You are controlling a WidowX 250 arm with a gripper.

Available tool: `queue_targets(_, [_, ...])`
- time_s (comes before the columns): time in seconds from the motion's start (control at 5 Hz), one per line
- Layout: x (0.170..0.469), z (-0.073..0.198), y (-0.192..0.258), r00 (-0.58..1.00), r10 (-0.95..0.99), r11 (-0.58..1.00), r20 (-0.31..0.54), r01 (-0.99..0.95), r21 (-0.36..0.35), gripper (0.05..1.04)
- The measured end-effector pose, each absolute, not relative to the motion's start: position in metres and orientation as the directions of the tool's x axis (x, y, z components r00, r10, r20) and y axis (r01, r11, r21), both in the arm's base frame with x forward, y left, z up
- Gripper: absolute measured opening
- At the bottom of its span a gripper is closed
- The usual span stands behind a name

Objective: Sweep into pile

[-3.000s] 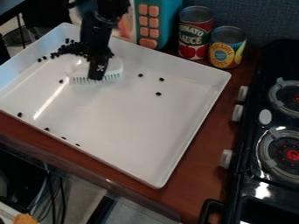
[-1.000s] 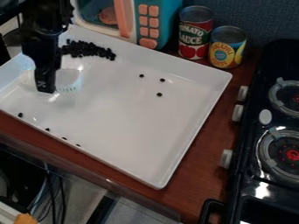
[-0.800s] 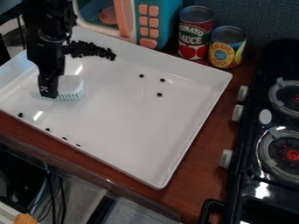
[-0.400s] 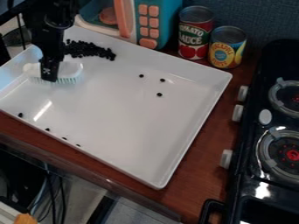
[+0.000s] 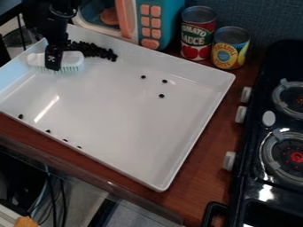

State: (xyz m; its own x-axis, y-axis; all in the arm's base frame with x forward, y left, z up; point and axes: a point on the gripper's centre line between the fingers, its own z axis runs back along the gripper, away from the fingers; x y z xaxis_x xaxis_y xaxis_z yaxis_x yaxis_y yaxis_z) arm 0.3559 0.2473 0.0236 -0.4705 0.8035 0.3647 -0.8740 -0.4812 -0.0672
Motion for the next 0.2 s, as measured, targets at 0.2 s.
queue_targets(0.2, [0.3692, 0.0273, 0.2522, -0.495, 0.8, -0.503, 0.34, -0.861, -0.07, 0.734])
